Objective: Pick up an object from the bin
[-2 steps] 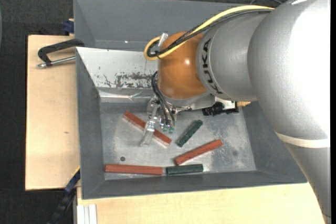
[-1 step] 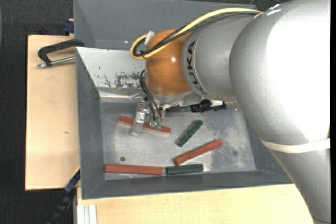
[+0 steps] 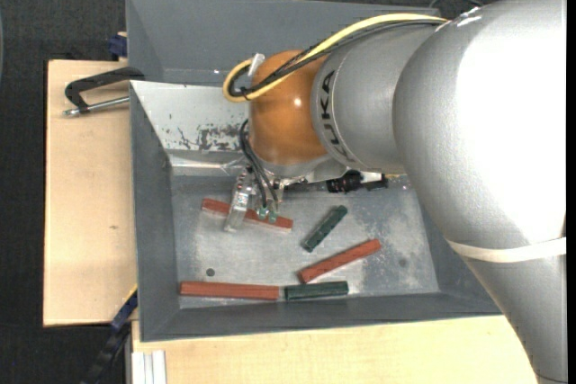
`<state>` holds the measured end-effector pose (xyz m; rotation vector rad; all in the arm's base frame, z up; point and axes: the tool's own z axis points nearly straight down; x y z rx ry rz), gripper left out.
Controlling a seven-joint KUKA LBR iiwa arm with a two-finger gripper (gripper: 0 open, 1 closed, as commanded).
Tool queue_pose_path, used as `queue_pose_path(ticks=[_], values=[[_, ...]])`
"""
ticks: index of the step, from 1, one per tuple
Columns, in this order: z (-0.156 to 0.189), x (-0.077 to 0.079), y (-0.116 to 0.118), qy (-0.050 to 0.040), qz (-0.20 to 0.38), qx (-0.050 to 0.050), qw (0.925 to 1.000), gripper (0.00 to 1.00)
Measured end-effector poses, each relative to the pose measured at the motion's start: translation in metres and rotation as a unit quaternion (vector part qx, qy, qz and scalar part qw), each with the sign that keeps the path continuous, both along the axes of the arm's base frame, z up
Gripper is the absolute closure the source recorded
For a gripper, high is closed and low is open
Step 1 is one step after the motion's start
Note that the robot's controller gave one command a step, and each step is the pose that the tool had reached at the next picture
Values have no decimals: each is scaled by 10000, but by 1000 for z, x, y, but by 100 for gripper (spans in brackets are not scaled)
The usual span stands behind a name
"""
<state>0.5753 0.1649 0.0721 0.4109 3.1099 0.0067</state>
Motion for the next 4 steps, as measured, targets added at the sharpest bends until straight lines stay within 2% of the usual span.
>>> queue_pose_path(ticks=[2,4], values=[[8,-1,0,20,1,-9,10000,100],[47,-2,0,44,1,-17,10000,100]])
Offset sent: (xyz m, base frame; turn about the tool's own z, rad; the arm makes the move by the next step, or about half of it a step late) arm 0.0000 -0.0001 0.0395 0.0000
